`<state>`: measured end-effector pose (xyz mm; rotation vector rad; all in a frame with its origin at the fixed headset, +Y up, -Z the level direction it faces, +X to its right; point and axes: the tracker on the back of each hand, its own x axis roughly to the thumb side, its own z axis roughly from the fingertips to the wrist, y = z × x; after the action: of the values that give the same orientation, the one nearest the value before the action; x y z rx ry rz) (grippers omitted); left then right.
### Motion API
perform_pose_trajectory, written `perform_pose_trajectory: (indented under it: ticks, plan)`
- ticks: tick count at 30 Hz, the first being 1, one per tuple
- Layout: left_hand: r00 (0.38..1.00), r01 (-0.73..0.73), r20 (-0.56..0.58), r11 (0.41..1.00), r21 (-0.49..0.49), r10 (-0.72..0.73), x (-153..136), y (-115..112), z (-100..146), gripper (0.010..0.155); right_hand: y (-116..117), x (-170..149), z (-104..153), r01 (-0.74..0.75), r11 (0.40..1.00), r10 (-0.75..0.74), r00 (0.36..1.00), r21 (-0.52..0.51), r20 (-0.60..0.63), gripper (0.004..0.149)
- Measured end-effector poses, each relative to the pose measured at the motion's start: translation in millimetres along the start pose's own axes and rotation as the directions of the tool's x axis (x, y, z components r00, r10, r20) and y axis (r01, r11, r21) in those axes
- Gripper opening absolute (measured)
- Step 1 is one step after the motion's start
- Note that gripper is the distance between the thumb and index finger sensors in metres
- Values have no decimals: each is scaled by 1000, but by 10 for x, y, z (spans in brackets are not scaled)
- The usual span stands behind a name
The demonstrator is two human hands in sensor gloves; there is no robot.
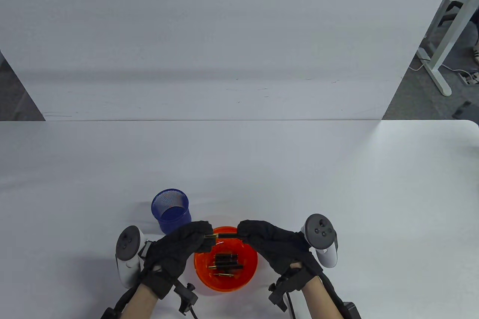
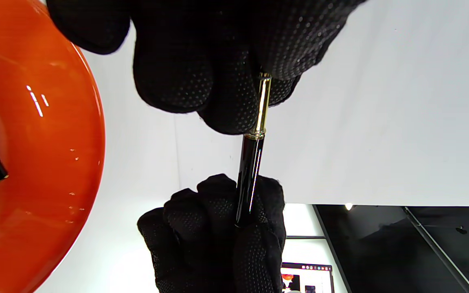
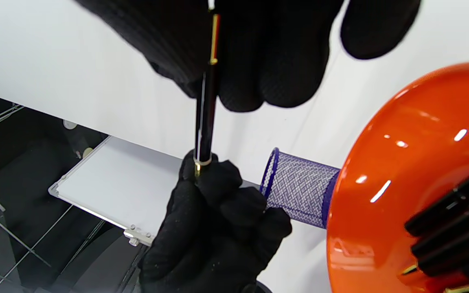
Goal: Assemble fountain pens from components
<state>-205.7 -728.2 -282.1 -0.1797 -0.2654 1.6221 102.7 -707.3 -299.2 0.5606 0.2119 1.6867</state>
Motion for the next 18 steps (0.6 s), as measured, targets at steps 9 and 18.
perform_pose_trajectory:
  ticks: [9,18]
  plan:
    - [1000,-5,0,1000,1,5,0,2,2,42,-5,-7,3,29,999,-30,1000,18,7,42]
    - [1000,-1,0,1000,-4,1,0,-2,0,42,-2,-26,2,28,1000,-28,1000,-1,-5,44]
